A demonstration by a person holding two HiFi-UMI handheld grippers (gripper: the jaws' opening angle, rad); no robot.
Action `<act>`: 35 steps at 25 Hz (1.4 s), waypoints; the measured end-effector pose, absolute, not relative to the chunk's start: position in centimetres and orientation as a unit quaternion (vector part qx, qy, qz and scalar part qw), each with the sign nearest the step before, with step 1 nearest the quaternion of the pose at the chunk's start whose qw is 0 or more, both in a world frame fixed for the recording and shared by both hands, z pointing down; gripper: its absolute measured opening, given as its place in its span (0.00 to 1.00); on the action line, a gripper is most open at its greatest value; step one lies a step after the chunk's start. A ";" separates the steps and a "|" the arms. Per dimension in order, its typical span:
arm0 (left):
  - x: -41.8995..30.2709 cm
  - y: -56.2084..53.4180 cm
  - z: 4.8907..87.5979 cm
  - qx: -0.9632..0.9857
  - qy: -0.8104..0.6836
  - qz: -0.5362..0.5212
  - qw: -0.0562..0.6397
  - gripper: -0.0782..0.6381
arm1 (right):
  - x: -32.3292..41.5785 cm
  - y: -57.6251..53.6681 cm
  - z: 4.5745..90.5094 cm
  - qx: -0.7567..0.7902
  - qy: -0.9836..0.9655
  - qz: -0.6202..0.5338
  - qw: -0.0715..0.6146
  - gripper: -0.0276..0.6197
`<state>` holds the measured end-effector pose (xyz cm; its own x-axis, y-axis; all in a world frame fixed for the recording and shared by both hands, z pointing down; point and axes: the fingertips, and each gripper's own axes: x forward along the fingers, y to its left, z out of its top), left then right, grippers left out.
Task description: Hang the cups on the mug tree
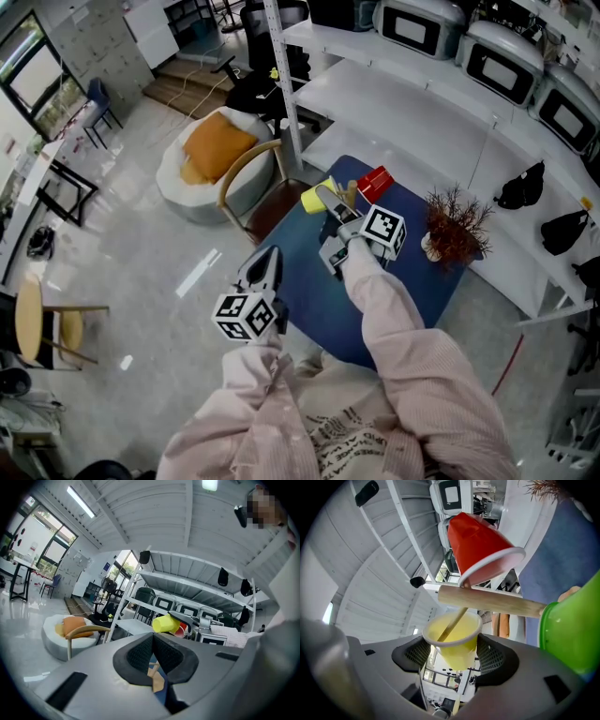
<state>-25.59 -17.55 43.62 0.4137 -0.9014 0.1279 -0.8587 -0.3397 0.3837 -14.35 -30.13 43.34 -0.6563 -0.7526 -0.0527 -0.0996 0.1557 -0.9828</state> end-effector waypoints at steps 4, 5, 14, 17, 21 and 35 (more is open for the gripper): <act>-25.1 -17.5 43.3 0.821 -0.539 -0.032 0.183 0.11 | -14.2 -30.2 43.2 -0.295 0.696 -0.585 0.295 0.51; -24.9 -17.6 43.1 0.823 -0.538 -0.029 0.179 0.11 | -14.2 -30.2 43.1 -0.293 0.693 -0.587 0.299 0.51; -24.0 -18.0 43.1 0.826 -0.535 -0.023 0.177 0.11 | -13.8 -30.7 43.3 -0.277 0.669 -0.610 0.323 0.51; -23.6 -17.9 43.2 0.827 -0.534 -0.021 0.177 0.11 | -13.6 -30.7 43.5 -0.271 0.654 -0.621 0.336 0.51; -23.7 -17.8 43.2 0.826 -0.535 -0.018 0.177 0.11 | -13.2 -30.8 43.3 -0.266 0.634 -0.631 0.359 0.51; -23.3 -17.8 43.6 0.826 -0.534 -0.016 0.180 0.11 | -12.5 -30.9 43.9 -0.254 0.597 -0.654 0.389 0.51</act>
